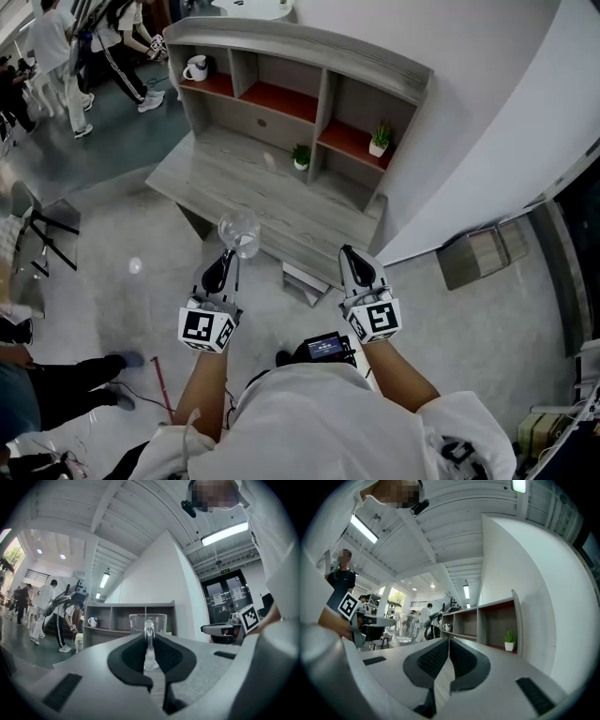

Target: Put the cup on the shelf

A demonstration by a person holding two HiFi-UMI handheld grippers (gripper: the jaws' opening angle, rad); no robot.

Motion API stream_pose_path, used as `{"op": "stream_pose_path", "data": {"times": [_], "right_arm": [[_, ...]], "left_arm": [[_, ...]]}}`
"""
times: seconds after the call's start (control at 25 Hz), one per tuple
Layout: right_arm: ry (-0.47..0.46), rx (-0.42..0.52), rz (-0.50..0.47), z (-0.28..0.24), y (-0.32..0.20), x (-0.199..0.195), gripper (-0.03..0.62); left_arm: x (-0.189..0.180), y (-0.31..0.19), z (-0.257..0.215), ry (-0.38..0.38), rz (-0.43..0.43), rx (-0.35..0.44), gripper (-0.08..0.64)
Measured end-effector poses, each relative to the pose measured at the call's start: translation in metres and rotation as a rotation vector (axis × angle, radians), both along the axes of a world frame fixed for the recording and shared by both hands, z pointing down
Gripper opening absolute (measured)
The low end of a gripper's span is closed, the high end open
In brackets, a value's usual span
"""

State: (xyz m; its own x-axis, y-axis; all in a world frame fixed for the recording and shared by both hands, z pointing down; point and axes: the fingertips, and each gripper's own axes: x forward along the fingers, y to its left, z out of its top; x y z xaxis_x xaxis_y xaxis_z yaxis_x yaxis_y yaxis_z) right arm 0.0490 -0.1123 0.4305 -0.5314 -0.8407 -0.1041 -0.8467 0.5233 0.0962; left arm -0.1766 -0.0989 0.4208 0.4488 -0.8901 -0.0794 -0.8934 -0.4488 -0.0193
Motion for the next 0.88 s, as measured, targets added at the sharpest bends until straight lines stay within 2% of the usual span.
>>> {"op": "stream_pose_path", "data": {"times": [0.48, 0.88], "right_arm": [[-0.03, 0.009, 0.04, 0.002, -0.083, -0.009, 0.035], [-0.041, -0.007, 0.045, 0.006, -0.169, -0.014, 0.035]], "left_arm": [[-0.001, -0.107, -0.013, -0.015, 0.058, 0.018, 0.028], [0.013, -0.211, -0.03, -0.007, 0.1, 0.035, 0.026]]}}
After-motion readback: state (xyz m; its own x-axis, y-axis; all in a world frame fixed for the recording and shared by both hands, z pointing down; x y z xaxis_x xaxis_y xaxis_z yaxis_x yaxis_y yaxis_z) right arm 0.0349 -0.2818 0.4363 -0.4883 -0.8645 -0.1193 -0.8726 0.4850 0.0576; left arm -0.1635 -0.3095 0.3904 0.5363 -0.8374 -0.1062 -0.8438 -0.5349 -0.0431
